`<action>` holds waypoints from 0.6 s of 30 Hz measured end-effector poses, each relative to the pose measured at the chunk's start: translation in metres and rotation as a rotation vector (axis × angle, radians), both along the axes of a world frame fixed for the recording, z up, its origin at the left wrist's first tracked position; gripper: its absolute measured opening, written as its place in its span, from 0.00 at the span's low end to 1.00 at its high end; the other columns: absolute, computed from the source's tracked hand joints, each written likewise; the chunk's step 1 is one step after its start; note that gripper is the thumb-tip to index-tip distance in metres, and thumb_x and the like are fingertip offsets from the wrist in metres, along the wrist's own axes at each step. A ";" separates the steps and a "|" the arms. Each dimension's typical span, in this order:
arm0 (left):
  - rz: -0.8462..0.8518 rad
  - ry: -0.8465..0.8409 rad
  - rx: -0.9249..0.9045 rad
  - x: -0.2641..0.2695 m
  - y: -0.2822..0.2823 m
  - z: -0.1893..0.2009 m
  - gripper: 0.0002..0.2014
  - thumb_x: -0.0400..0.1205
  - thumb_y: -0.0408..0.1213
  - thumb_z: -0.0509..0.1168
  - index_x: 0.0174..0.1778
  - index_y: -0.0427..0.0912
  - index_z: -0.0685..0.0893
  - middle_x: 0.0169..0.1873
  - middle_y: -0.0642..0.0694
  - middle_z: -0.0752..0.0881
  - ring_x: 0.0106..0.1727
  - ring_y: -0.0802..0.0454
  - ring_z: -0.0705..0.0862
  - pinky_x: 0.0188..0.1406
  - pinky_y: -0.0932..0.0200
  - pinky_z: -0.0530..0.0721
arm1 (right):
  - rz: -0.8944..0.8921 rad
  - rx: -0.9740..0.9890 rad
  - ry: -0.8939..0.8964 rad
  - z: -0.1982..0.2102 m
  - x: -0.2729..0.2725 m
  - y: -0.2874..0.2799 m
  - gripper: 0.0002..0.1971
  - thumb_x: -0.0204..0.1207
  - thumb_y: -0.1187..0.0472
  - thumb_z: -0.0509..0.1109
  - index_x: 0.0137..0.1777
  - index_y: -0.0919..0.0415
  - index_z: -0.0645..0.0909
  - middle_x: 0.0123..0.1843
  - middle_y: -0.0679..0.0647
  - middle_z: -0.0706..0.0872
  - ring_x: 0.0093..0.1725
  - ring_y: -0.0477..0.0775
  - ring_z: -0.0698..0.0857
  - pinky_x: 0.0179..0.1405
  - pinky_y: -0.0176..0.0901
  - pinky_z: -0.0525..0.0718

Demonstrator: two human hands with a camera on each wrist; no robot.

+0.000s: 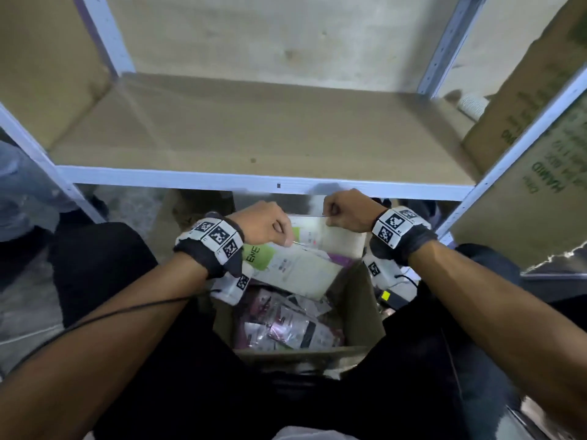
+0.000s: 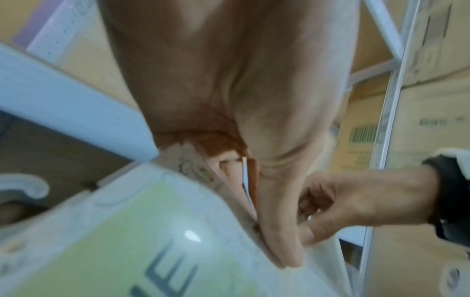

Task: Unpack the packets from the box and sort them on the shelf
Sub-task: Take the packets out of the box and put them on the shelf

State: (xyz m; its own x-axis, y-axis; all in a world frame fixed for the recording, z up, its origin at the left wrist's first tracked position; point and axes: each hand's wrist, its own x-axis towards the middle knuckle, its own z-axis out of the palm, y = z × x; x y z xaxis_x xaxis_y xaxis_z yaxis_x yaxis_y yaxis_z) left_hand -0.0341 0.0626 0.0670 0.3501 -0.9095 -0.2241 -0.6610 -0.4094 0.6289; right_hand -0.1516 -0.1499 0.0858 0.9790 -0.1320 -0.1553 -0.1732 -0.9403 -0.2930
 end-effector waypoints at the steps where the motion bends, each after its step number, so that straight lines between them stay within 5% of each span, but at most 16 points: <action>1: -0.002 0.015 -0.017 0.003 0.003 0.013 0.02 0.76 0.39 0.79 0.42 0.46 0.95 0.39 0.57 0.93 0.37 0.68 0.87 0.46 0.68 0.85 | 0.008 -0.007 -0.011 0.013 -0.002 0.000 0.05 0.73 0.64 0.75 0.49 0.61 0.85 0.46 0.50 0.85 0.45 0.50 0.81 0.46 0.35 0.73; 3: -0.016 0.023 -0.036 0.012 0.009 0.040 0.02 0.77 0.38 0.79 0.44 0.45 0.95 0.38 0.58 0.93 0.36 0.71 0.86 0.47 0.68 0.84 | 0.029 -0.047 -0.028 0.039 -0.004 -0.001 0.06 0.73 0.64 0.75 0.49 0.62 0.86 0.45 0.50 0.84 0.45 0.51 0.80 0.47 0.36 0.74; 9: 0.001 0.036 -0.075 0.048 0.030 0.119 0.03 0.77 0.42 0.79 0.45 0.50 0.95 0.48 0.49 0.95 0.46 0.60 0.89 0.58 0.57 0.84 | 0.019 -0.071 -0.100 0.114 -0.007 -0.015 0.06 0.76 0.62 0.75 0.51 0.62 0.85 0.47 0.51 0.86 0.44 0.49 0.81 0.40 0.32 0.68; 12: 0.061 0.049 -0.070 0.068 0.046 0.150 0.14 0.71 0.57 0.79 0.48 0.57 0.94 0.52 0.54 0.94 0.56 0.54 0.89 0.66 0.55 0.81 | -0.040 0.006 -0.154 0.138 -0.006 -0.028 0.05 0.78 0.62 0.73 0.50 0.62 0.84 0.47 0.54 0.86 0.46 0.51 0.81 0.46 0.39 0.74; 14: 0.137 0.106 -0.114 0.082 0.056 0.159 0.17 0.70 0.57 0.78 0.52 0.54 0.93 0.53 0.54 0.93 0.58 0.51 0.88 0.69 0.52 0.79 | -0.098 0.073 -0.200 0.145 -0.004 -0.036 0.05 0.79 0.62 0.73 0.48 0.63 0.82 0.44 0.53 0.83 0.45 0.51 0.79 0.48 0.39 0.74; 16: 0.220 0.220 -0.197 0.091 0.063 0.157 0.15 0.78 0.47 0.76 0.58 0.47 0.90 0.55 0.49 0.92 0.54 0.51 0.89 0.62 0.54 0.83 | -0.161 0.162 -0.231 0.144 -0.001 -0.042 0.07 0.79 0.63 0.73 0.48 0.67 0.82 0.42 0.53 0.82 0.44 0.52 0.79 0.46 0.40 0.75; 18: 0.346 0.394 -0.347 0.090 0.066 0.149 0.11 0.84 0.39 0.69 0.60 0.41 0.89 0.53 0.43 0.92 0.47 0.52 0.91 0.46 0.59 0.89 | -0.244 0.341 -0.265 0.138 0.001 -0.043 0.05 0.80 0.64 0.72 0.45 0.64 0.80 0.36 0.51 0.80 0.37 0.51 0.77 0.34 0.35 0.75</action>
State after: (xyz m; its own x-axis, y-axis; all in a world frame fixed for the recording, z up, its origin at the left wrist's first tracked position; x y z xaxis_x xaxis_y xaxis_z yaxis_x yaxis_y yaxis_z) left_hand 0.0556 0.1283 0.2156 0.5884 -0.8013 -0.1081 -0.2185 -0.2863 0.9329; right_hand -0.1509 -0.1925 0.2233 0.9376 -0.3471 0.0206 -0.2542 -0.7247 -0.6405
